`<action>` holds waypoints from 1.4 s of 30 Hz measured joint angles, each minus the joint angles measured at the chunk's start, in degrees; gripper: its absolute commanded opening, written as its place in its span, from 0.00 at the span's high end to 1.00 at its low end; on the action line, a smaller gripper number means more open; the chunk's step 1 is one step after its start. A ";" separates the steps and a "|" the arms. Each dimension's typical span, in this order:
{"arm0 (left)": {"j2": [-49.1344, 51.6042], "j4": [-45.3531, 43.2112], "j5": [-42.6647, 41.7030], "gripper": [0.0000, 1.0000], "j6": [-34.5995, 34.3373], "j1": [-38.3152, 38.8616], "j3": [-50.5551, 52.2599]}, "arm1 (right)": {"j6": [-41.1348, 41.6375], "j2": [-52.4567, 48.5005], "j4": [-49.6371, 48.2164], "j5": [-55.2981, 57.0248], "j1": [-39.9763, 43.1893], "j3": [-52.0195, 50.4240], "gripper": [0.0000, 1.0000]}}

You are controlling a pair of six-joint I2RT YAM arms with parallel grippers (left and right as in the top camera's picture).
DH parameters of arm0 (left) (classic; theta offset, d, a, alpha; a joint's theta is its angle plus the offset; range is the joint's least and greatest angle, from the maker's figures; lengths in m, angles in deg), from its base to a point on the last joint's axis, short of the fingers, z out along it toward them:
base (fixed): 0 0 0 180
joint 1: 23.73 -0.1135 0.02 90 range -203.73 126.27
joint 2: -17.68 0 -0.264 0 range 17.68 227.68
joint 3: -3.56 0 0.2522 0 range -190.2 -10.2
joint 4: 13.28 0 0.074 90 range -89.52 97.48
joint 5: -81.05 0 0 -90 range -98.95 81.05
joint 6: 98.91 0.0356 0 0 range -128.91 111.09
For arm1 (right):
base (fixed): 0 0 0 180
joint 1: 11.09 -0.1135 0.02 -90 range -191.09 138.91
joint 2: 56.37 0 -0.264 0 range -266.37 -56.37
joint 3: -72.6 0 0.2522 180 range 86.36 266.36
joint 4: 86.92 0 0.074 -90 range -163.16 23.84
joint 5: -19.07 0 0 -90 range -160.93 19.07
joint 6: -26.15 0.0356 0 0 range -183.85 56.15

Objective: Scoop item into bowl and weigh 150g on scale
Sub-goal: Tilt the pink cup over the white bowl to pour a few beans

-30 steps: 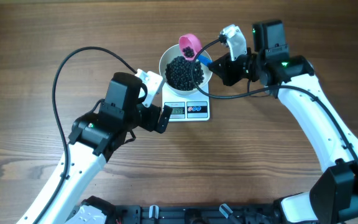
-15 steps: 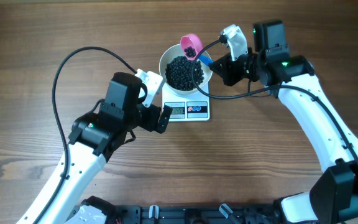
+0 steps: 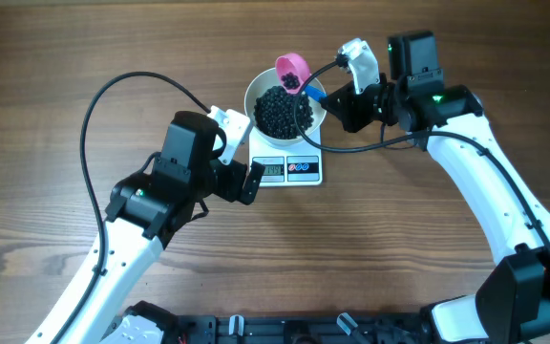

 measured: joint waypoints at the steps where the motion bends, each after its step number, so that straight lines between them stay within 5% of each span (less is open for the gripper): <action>1: 0.00 0.00 0.00 0.00 0.00 0.00 0.00 | 0.22 0.00 0.00 0.72 0.00 0.00 0.96; 42: 0.00 0.00 0.00 0.00 0.00 0.00 0.00 | -0.57 -0.02 -0.02 -1.84 -0.04 0.00 0.96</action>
